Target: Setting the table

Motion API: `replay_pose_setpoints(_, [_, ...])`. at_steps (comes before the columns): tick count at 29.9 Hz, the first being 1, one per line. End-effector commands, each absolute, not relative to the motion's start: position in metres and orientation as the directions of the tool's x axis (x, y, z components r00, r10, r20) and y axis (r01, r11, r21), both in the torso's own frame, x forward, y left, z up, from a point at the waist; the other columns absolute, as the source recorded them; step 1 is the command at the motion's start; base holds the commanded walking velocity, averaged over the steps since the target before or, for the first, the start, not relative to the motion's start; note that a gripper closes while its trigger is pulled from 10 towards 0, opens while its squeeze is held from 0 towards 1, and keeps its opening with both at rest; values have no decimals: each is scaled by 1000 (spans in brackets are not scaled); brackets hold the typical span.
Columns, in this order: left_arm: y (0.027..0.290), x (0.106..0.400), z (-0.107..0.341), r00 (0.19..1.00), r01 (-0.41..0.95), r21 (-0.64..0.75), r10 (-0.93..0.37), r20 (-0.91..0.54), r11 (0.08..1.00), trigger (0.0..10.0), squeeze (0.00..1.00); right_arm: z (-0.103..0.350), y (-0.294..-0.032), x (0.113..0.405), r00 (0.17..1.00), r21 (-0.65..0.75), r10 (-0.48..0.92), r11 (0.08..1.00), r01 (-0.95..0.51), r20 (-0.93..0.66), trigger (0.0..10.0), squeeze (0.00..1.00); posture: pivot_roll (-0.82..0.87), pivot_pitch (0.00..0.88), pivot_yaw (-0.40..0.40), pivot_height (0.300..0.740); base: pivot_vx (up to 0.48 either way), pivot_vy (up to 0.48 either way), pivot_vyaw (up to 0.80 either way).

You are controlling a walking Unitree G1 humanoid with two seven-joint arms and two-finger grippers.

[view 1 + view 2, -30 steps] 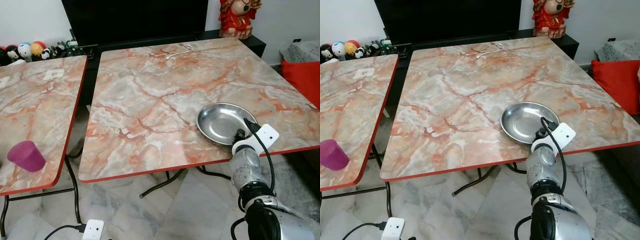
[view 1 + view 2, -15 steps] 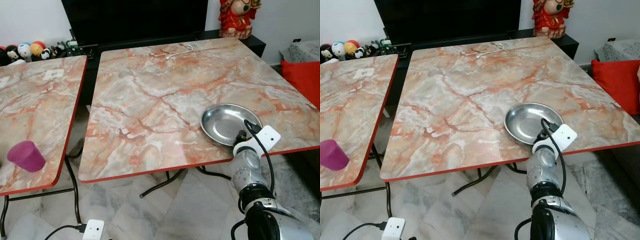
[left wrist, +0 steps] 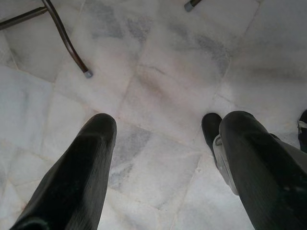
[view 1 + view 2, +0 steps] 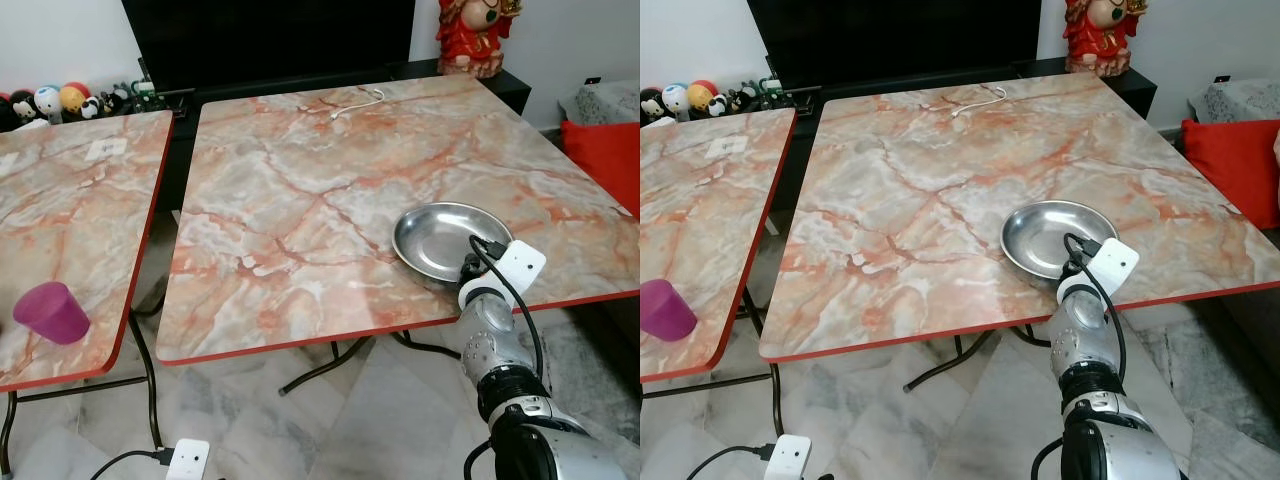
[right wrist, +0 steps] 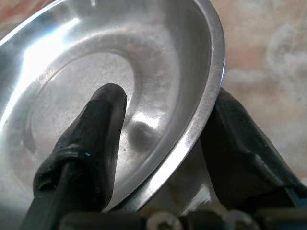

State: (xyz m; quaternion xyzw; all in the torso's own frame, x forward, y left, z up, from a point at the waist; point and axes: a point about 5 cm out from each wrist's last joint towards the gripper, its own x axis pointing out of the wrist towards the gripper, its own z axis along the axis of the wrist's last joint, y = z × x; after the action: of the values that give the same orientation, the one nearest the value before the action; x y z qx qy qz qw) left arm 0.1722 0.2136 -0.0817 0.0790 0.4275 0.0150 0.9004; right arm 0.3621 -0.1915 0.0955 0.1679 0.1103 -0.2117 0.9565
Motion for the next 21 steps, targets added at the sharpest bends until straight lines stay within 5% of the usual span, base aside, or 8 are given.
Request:
replay_pose_setpoints(1, [214, 167, -84, 619, 36, 157, 102, -779, 987, 10000, 0, 95, -190, 361, 889, 242, -362, 870, 430, -280, 10000, 0, -95, 27, 44, 732, 0, 0, 0])
replay_pose_setpoints(6, [213, 167, -84, 619, 36, 154, 99, -779, 987, 10000, 0, 90, -191, 355, 865, 189, -392, 866, 462, -314, 10000, 102, -101, 28, 39, 732, 0, 0, 0])
replay_pose_setpoints(8, [212, 167, -84, 618, 37, 153, 98, -780, 988, 10000, 0, 87, -191, 352, 864, 181, -384, 872, 455, -326, 10000, 337, -105, 29, 38, 732, 0, 0, 0])
replay_pose_setpoints(14, [211, 167, -85, 617, 36, 151, 96, -781, 988, 10000, 0, 83, -199, 345, 856, 73, -401, 892, 446, -326, 10000, 314, -108, 25, 34, 732, 0, 0, 0])
replay_pose_setpoints(16, [211, 167, -85, 617, 36, 151, 97, -781, 988, 10000, 0, 83, -200, 345, 855, 79, -401, 890, 448, -329, 10000, 259, -110, 24, 33, 732, 0, 0, 0])
replay_pose_setpoints(17, [211, 167, -85, 617, 36, 151, 97, -781, 988, 10000, 0, 85, -200, 345, 859, 87, -397, 891, 445, -323, 10000, 0, -110, 24, 33, 732, 0, 0, 0])
replay_pose_setpoints(21, [210, 167, -85, 617, 35, 151, 97, -781, 988, 10000, 0, 100, -200, 351, 885, 153, -387, 889, 432, -258, 10000, 0, -111, 20, 32, 732, 0, 0, 0])
